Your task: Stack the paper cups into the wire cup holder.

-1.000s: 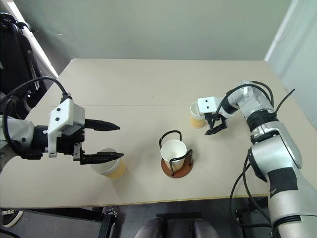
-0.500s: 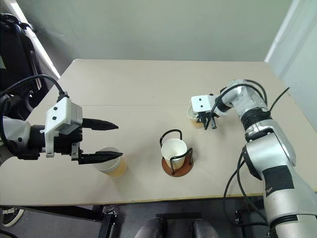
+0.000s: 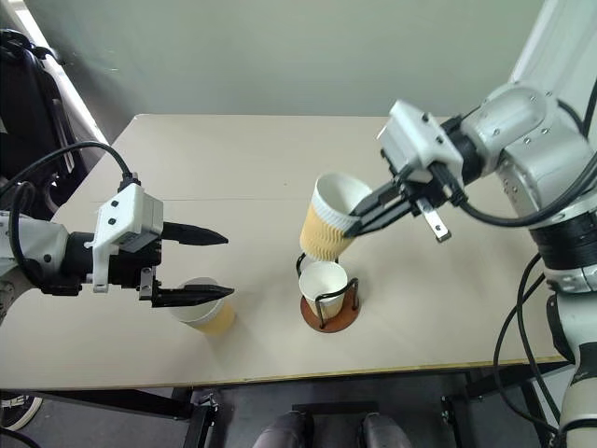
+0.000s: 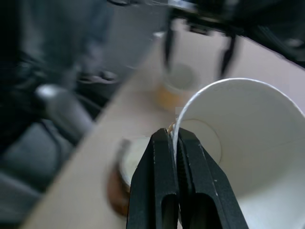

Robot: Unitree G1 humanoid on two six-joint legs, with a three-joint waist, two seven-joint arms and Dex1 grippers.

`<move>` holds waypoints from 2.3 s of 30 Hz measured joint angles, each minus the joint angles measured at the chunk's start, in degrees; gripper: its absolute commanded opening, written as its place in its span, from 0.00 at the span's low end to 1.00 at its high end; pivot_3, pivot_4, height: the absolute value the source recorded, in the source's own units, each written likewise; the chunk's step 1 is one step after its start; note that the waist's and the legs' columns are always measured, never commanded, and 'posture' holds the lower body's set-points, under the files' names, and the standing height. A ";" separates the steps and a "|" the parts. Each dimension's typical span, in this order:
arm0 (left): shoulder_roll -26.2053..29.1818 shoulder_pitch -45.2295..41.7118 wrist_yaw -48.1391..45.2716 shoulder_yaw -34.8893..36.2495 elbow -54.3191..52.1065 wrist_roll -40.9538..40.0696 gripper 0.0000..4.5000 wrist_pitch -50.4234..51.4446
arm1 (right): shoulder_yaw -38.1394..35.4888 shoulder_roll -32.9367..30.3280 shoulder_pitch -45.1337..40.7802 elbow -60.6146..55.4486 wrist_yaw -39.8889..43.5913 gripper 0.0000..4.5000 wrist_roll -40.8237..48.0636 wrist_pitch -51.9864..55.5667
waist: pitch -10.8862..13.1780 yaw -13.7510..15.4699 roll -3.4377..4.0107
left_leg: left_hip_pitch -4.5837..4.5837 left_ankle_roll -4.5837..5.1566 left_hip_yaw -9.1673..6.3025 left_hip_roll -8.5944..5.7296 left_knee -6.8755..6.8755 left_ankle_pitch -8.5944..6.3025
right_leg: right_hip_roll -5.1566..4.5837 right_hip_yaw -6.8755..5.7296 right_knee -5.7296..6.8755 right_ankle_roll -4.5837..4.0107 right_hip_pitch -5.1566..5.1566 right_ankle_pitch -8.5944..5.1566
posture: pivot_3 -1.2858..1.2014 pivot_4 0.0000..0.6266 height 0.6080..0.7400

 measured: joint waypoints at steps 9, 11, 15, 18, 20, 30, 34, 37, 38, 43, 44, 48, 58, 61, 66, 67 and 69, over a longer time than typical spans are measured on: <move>-0.57 1.66 -5.47 7.68 -0.17 -6.68 0.99 -0.86 | 1.88 2.45 1.97 -0.71 0.00 0.01 -4.78 -0.81 | -0.01 -0.18 -0.01 | 0.07 0.08 -0.03 0.00 -0.01 -0.03 | 0.00 -0.04 0.08 -0.04 0.01 0.01 | 0.52 0.24 1.00; -0.36 3.40 -6.22 9.28 -0.09 -6.71 0.99 -0.70 | 2.28 2.93 2.26 -0.38 0.00 0.01 -6.00 -1.20 | -0.01 -0.23 -0.01 | 0.02 0.08 -0.03 0.02 -0.02 -0.03 | 0.02 -0.06 0.08 -0.04 -0.02 0.01 | 0.52 0.24 1.00; 0.09 6.50 -7.12 12.85 -0.17 -6.77 0.99 -0.55 | 2.74 4.22 2.43 -0.15 0.00 0.01 -7.71 -1.57 | -0.01 -0.36 -0.01 | 0.02 0.08 -0.04 0.03 0.01 -0.02 | 0.03 -0.07 0.09 -0.05 -0.02 0.01 | 0.52 0.24 1.00; 0.09 7.95 -7.20 14.29 -0.36 -6.76 0.99 -0.46 | 3.14 5.13 3.11 -0.27 0.00 0.01 -8.77 -1.66 | -0.02 -0.38 -0.03 | 0.04 0.08 -0.05 0.02 0.05 -0.02 | 0.03 -0.08 0.10 -0.05 0.02 0.01 | 0.52 0.24 1.00; 0.09 8.95 -7.16 14.76 -0.92 -6.77 0.99 -0.38 | 3.59 6.19 3.32 -0.23 0.00 0.01 -10.10 -1.97 | -0.02 -0.38 -0.03 | 0.04 0.08 -0.05 0.03 0.06 -0.02 | 0.03 -0.08 0.11 -0.06 0.02 0.01 | 0.52 0.24 1.00; 0.09 10.89 -6.82 15.81 -1.56 -6.77 0.99 -0.19 | 5.58 7.79 4.32 2.08 0.00 0.04 -16.08 -5.42 | -0.02 -0.39 -0.03 | 0.03 0.06 -0.07 0.03 0.05 -0.04 | 0.03 -0.11 0.16 -0.11 -0.02 0.00 | 0.52 0.24 1.00; 0.33 11.16 -6.82 15.81 -1.56 -6.45 0.99 -0.27 | 5.72 7.82 4.33 2.73 0.00 0.27 -17.06 -5.78 | -0.02 -0.39 -0.03 | 0.03 0.05 -0.07 0.03 0.05 -0.04 | 0.03 -0.12 0.16 -0.11 -0.02 0.00 | 0.52 0.24 1.00; 1.05 12.78 -7.15 15.75 -1.48 -5.11 0.99 -0.65 | 5.71 7.83 4.54 2.70 0.00 0.50 -17.14 -5.72 | -0.02 -0.39 -0.03 | 0.03 0.04 -0.07 0.03 0.05 -0.05 | 0.03 -0.11 0.17 -0.14 -0.02 -0.01 | 0.52 0.24 1.00; 1.13 13.29 -7.18 15.68 -1.45 -4.39 0.99 -0.74 | 5.71 7.83 4.79 2.62 0.00 0.57 -17.21 -5.62 | -0.02 -0.39 -0.03 | 0.03 0.04 -0.07 0.03 0.05 -0.05 | 0.03 -0.12 0.17 -0.14 -0.02 -0.02 | 0.52 0.24 1.00; 2.25 13.81 -7.18 13.82 -1.03 -1.73 0.99 -1.94 | 4.79 7.81 5.57 2.54 -0.11 0.97 -18.21 -4.23 | -0.02 -0.37 -0.04 | 0.02 0.03 -0.08 0.02 0.06 -0.05 | 0.02 -0.12 0.17 -0.15 -0.02 -0.02 | 0.52 0.24 1.00; 2.38 13.78 -7.19 13.04 -0.84 -1.46 0.99 -2.02 | 4.01 7.74 5.57 2.59 -0.23 0.99 -18.25 -3.66 | -0.02 -0.36 -0.04 | 0.02 0.03 -0.08 0.03 0.05 -0.05 | 0.02 -0.12 0.17 -0.17 -0.02 -0.02 | 0.52 0.24 1.00; 3.54 14.26 -8.28 9.04 -1.02 0.91 0.99 -4.27 | -5.34 4.45 10.35 1.00 -1.77 0.99 -12.09 4.36 | -0.05 0.29 -0.08 | -0.10 -0.03 -0.15 0.01 0.06 -0.09 | 0.02 -0.15 0.09 -0.19 -0.04 -0.03 | 0.52 0.24 1.00; 5.85 8.28 -10.10 -6.45 4.78 12.84 0.99 -12.99 | -41.57 -8.39 34.54 -10.57 -10.13 0.99 16.32 30.12 | -0.13 0.19 -0.25 | 0.30 -0.37 -0.16 0.06 0.03 -0.36 | 0.22 0.04 -0.01 -0.06 0.30 -0.12 | 0.52 0.24 1.00; 5.38 5.44 -11.05 -10.26 5.97 14.88 0.99 -14.18 | -43.03 -8.22 35.75 -14.39 -13.83 0.99 18.62 31.27 | -0.13 0.07 -0.25 | 0.46 -0.34 -0.18 0.23 0.05 -0.34 | 0.44 0.07 -0.03 -0.05 0.48 -0.16 | 0.52 0.24 1.00; 5.22 3.67 -12.19 -13.73 7.38 18.08 0.99 -15.80 | -45.44 -8.75 37.62 -17.58 -16.95 0.99 21.93 32.32 | -0.13 0.15 -0.24 | 0.41 -0.31 -0.21 0.27 0.09 -0.33 | 0.51 0.12 -0.14 0.02 0.51 -0.20 | 0.52 0.24 1.00; 5.29 3.63 -12.31 -13.73 7.66 18.55 0.99 -15.94 | -46.40 -8.99 38.33 -17.78 -17.22 0.99 22.43 32.35 | -0.13 0.17 -0.25 | 0.39 -0.28 -0.23 0.27 0.09 -0.35 | 0.51 0.12 -0.17 0.04 0.53 -0.20 | 0.52 0.24 1.00; 5.58 3.64 -12.61 -13.73 7.78 18.98 0.99 -16.15 | -47.27 -9.20 39.29 -17.99 -17.75 0.99 22.87 32.35 | -0.13 0.17 -0.25 | 0.37 -0.24 -0.22 0.27 0.10 -0.41 | 0.51 0.14 -0.19 0.07 0.52 -0.18 | 0.52 0.24 1.00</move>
